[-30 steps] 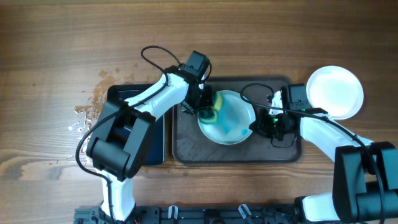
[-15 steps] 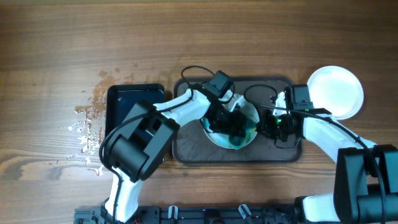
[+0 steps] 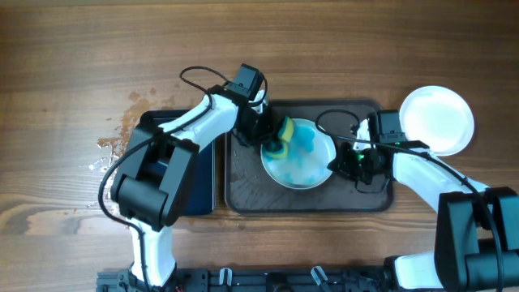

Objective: Clean dirty plates on tray and stack at the side
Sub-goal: 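Scrub the held plate with the sponge in the left gripper, then move the sponge back to the water tray with the left gripper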

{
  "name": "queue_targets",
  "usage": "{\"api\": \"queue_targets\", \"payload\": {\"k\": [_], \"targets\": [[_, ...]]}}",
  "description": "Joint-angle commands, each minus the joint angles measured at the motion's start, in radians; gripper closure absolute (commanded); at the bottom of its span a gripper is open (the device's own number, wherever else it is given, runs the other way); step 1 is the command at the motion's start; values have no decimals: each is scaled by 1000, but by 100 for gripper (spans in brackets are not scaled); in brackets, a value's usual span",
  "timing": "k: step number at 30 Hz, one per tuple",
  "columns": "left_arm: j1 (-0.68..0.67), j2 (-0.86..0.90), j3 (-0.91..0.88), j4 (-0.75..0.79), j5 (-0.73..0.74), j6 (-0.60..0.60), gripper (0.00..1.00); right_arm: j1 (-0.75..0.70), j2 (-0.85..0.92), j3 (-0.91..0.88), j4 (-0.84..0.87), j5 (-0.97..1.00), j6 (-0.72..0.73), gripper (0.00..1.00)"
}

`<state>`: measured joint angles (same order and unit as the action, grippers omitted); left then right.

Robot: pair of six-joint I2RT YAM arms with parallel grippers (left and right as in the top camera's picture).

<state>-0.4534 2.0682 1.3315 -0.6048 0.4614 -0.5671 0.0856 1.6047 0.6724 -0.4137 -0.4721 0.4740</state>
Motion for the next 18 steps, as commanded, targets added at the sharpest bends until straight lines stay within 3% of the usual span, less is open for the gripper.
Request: {"api": "queue_targets", "payload": {"k": [1, 3, 5, 9, 12, 15, 18], "targets": [[63, 47, -41, -97, -367, 40, 96, -16, 47, -50, -48, 160, 8, 95], [50, 15, -40, -111, -250, 168, 96, -16, 47, -50, -46, 160, 8, 95], [34, -37, -40, -126, -177, 222, 96, -16, 47, -50, -43, 160, 8, 95], [33, -198, -40, -129, -79, 227, 96, -16, 47, -50, -40, 160, 4, 96], [33, -316, -40, -146, -90, 218, 96, -16, 47, -50, -40, 160, 0, 95], [53, -393, -40, -153, -193, 141, 96, -16, 47, -29, -65, 164, -6, 96], [153, -439, -40, -188, -290, 79, 96, -16, 5, 43, -102, 166, -40, 95]]}}
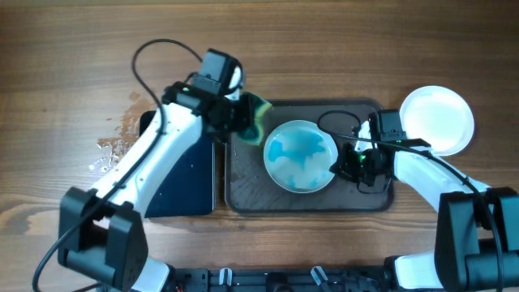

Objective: Clean dirty plates on tray and stack at the side
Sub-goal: 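Move the sponge back to the water tray with the left gripper, then lift the plate with the right gripper and tilt it over the water tray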

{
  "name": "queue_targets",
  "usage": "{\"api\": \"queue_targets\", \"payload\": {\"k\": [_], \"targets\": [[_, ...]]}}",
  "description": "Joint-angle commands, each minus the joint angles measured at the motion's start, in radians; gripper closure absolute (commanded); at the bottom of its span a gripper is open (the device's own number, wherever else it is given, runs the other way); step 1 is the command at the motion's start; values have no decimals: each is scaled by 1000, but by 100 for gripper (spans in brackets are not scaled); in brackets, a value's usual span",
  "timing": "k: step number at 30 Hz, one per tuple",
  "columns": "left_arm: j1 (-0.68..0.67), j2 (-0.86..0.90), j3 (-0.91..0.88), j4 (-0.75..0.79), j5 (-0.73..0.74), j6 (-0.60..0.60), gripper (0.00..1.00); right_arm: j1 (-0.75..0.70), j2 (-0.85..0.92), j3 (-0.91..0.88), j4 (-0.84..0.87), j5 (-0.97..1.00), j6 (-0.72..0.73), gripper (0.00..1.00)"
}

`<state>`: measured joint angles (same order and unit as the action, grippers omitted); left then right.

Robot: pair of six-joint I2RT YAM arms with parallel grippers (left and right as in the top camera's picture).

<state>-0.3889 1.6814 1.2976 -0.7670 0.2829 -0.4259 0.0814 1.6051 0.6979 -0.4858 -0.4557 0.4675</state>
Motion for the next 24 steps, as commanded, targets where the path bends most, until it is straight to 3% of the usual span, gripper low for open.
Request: {"api": "queue_targets", "payload": {"k": [1, 5, 9, 12, 17, 24], "targets": [[145, -64, -6, -56, -148, -75, 96, -11, -36, 61, -54, 163, -78, 95], [346, -71, -6, -172, -191, -105, 96, 43, -154, 162, -106, 235, -138, 95], [430, -72, -6, -199, -252, -72, 96, 268, -181, 261, -155, 473, -134, 95], [479, -71, -6, -188, -254, -61, 96, 419, -142, 435, -269, 590, -153, 95], [542, -71, 11, -195, -251, -22, 96, 465, 53, 707, -373, 543, -149, 95], [643, -71, 32, -190, -251, -18, 96, 530, 291, 951, -458, 405, -150, 96]]}}
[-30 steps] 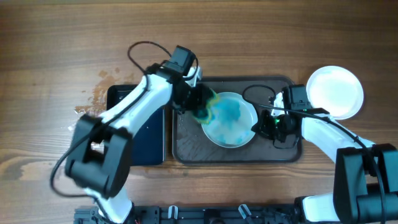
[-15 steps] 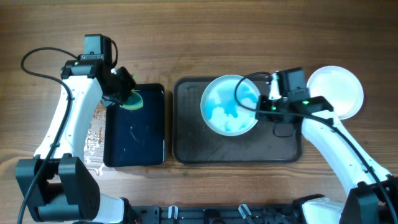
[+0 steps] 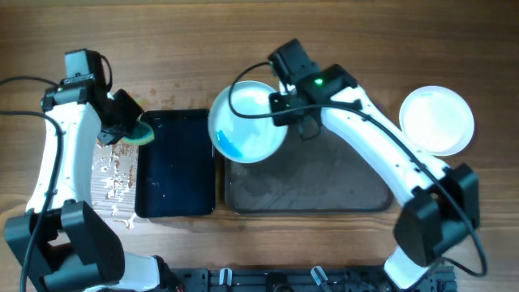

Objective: Clean dirty plates on tray and stack at the side
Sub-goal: 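Lift the plate with the right gripper and tilt it over the water tray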

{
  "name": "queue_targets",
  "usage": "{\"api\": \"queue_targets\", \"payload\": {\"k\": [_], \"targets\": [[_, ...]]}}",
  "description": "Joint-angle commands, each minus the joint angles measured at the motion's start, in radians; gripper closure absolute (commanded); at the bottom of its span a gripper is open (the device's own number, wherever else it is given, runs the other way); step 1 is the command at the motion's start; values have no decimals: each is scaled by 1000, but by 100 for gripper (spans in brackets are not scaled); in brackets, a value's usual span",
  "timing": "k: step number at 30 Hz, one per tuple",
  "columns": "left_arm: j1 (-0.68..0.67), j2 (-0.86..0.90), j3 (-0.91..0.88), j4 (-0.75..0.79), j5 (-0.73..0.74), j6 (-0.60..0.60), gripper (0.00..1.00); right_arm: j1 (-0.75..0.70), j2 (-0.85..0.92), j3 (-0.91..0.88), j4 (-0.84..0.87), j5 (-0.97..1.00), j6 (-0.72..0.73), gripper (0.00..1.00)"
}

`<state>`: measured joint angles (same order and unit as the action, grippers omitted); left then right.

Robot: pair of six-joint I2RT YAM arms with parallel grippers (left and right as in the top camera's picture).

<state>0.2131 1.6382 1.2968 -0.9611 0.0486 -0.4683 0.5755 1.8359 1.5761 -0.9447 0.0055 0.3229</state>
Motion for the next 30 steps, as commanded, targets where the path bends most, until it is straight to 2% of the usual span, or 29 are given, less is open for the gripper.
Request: {"api": "queue_targets", "payload": {"k": [1, 5, 9, 16, 19, 22, 30], "targets": [[58, -28, 33, 3, -16, 29, 96, 55, 78, 97, 2, -56, -6, 95], [83, -28, 33, 2, -16, 42, 96, 141, 89, 139, 51, 33, -2, 95], [83, -28, 33, -1, -16, 42, 96, 268, 89, 167, 112, 283, -13, 95], [84, -28, 33, -25, -16, 42, 96, 488, 91, 167, 302, 827, -168, 95], [86, -28, 33, -26, -17, 42, 96, 549, 92, 164, 452, 1043, -313, 95], [100, -28, 33, -31, -16, 43, 96, 576, 93, 164, 535, 1144, -350, 95], [124, -28, 33, -45, -16, 42, 96, 632, 215, 163, 571, 1240, -480, 95]]}}
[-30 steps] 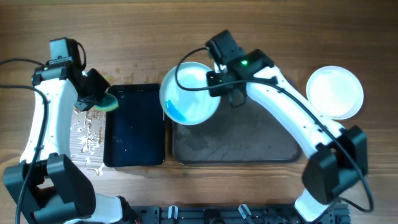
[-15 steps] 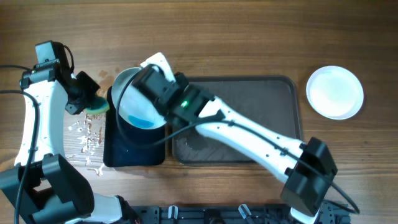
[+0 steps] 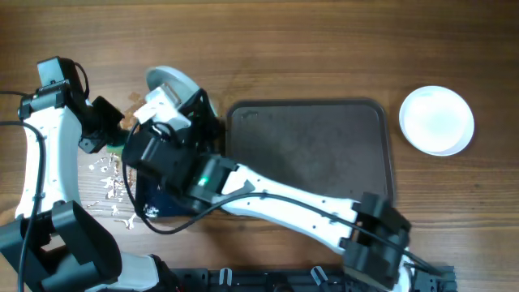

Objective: Clean dirty plates on tray and stack at the side
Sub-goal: 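Lift the plate with the right gripper and tilt it over the water tray, then carry the plate right and stack it on the cleaned plates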

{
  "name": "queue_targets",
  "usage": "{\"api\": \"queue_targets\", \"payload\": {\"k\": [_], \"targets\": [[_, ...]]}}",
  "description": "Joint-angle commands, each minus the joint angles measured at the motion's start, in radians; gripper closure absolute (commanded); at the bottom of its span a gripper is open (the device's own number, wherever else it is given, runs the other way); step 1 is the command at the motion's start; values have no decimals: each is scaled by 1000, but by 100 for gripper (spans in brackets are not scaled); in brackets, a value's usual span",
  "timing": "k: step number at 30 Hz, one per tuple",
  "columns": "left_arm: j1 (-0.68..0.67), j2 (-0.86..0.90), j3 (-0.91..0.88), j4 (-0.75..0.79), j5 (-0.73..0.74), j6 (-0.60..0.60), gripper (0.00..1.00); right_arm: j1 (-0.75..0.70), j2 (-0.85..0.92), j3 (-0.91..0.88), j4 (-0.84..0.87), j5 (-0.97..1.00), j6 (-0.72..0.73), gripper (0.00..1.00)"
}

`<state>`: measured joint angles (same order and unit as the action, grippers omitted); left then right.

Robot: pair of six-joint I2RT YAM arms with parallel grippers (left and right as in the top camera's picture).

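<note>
My right arm reaches far across to the left. Its gripper [image 3: 172, 104] is shut on the rim of a pale blue plate [image 3: 169, 82], held tilted over the far end of the dark basin [image 3: 159, 199]. Out at the left edge, my left gripper [image 3: 104, 130] is shut on a green and yellow sponge [image 3: 117, 141], of which only a sliver shows. The brown tray [image 3: 308, 162] holds no plate. A clean white plate [image 3: 436, 120] lies on the table at the far right.
The right arm lies across the basin and the tray's left end, hiding most of the basin. Wet splashes and specks [image 3: 107, 177] mark the wood left of the basin.
My right gripper has carried the plate further left, from the gap between basin and tray to the basin's far end, now tilted steeply. The left gripper with the sponge has shifted slightly left.
The left gripper first held the sponge on the blue-smeared plate in the tray, with the right gripper at the plate's right rim. Then the sponge was off the plate, then left of the basin. The right gripper held the plate off the tray, now over the basin.
</note>
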<state>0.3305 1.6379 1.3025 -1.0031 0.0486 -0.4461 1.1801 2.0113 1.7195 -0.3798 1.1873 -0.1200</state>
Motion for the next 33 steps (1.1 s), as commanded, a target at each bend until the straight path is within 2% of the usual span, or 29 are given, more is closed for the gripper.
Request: {"api": "queue_targets", "payload": {"k": [1, 7, 9, 11, 15, 17, 19, 20, 21, 28, 32, 33], "targets": [[6, -28, 27, -4, -16, 20, 96, 36, 44, 19, 6, 58, -37, 95], [6, -28, 27, -5, -16, 20, 96, 68, 48, 19, 26, 98, -45, 95], [6, -28, 27, -8, -16, 20, 96, 68, 55, 19, 7, 39, -42, 95], [6, -28, 27, -13, -16, 20, 96, 50, 70, 19, 28, 135, -10, 96], [6, -28, 27, -20, -16, 21, 96, 47, 70, 19, -3, 23, -40, 96], [6, -28, 27, -20, -16, 21, 96, 22, 70, 20, -180, -157, 193, 96], [6, -28, 27, -22, -16, 21, 96, -48, 70, 20, -338, -445, 453, 96], [6, -28, 27, -21, -16, 21, 96, -68, 70, 20, -358, -489, 492, 96], [6, -28, 27, -19, -12, 21, 96, -127, 70, 21, -402, -622, 579, 96], [-4, -27, 27, -14, 18, 21, 96, -476, -52, 27, -448, -962, 809, 96], [-74, -27, 27, -3, 19, 20, 96, -676, -52, 27, -518, -1003, 962, 96], [-116, -22, 27, 13, 21, 20, 96, -752, -52, 27, -576, -1006, 1061, 96]]}}
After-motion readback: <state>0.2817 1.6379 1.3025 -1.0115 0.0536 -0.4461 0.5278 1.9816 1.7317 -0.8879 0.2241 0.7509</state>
